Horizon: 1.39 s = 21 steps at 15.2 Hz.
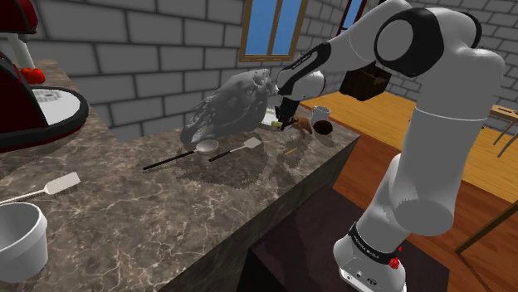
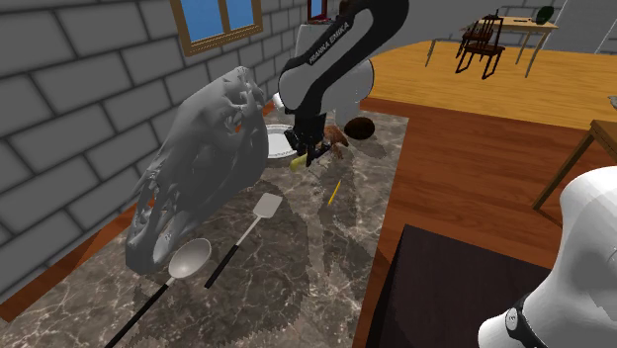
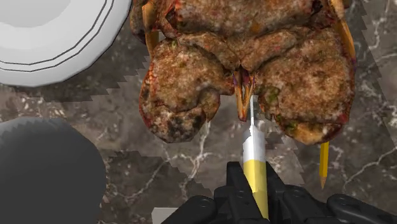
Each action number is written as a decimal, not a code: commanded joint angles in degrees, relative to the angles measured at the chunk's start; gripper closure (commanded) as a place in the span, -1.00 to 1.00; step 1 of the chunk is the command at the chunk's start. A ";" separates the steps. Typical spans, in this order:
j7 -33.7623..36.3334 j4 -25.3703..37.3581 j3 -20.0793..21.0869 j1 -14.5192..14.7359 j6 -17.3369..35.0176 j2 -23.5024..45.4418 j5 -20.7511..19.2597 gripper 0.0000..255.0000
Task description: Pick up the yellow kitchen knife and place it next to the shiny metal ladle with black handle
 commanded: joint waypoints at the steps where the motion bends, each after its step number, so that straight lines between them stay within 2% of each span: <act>1: 0.88 0.53 -0.49 0.43 -1.31 -1.11 -1.24 1.00; 5: 2.25 1.31 -1.16 1.02 -3.47 -2.96 -3.22 1.00; 11: 16.19 -9.15 -0.16 7.22 -0.73 -13.40 -14.11 1.00; 16: 27.84 -15.96 4.13 9.18 -0.24 -20.53 -21.49 1.00; 21: 38.14 -21.19 9.67 10.63 -0.62 -25.79 -25.64 1.00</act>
